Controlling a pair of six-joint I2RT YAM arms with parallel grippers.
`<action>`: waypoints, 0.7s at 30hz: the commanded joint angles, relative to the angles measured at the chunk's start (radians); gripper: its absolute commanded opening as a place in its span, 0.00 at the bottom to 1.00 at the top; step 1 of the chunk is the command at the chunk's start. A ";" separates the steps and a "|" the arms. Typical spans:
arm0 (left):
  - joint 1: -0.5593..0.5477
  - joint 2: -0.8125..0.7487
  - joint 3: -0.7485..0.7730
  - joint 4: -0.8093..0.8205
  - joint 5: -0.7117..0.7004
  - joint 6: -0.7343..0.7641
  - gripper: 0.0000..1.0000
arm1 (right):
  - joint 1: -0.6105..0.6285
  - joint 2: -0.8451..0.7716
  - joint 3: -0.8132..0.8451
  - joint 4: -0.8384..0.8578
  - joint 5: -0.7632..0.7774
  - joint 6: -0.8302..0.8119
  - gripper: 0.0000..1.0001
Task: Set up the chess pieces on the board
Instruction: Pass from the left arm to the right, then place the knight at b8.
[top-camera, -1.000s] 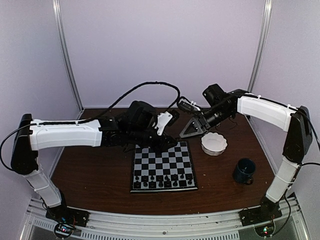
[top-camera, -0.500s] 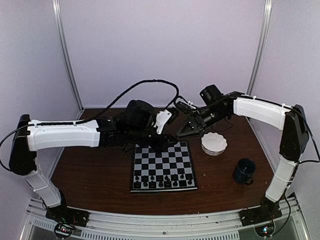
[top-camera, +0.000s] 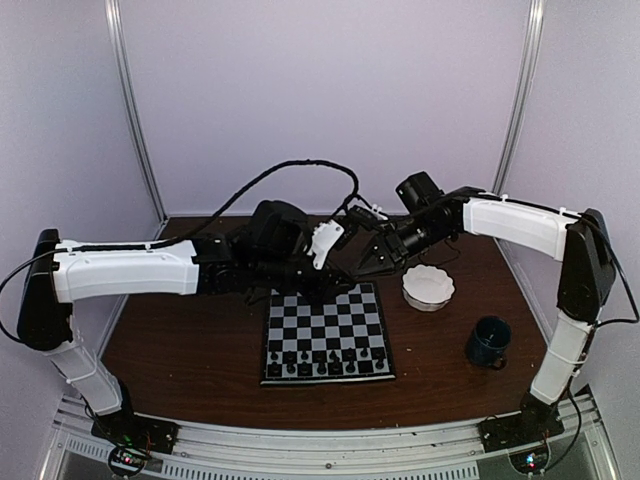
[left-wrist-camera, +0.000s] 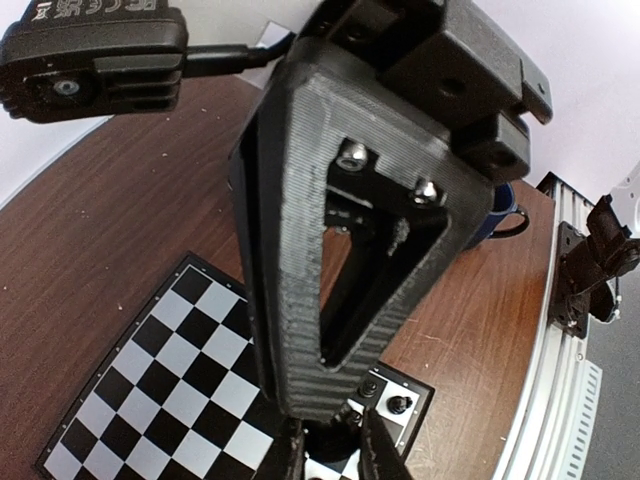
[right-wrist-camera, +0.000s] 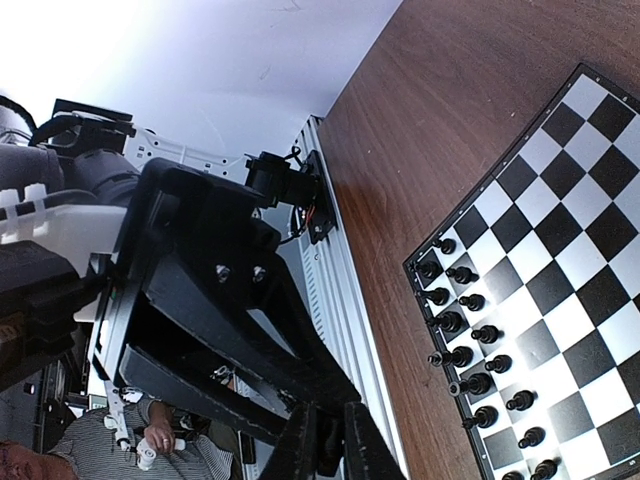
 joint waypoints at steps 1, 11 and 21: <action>-0.005 -0.026 -0.013 0.051 -0.033 0.020 0.13 | 0.014 0.005 -0.005 0.005 -0.031 -0.013 0.06; -0.010 -0.168 -0.184 0.009 -0.082 0.046 0.44 | -0.003 -0.047 0.053 -0.333 0.273 -0.492 0.05; 0.120 -0.348 -0.344 -0.051 -0.279 -0.063 0.45 | 0.172 -0.236 -0.263 -0.077 0.735 -0.729 0.06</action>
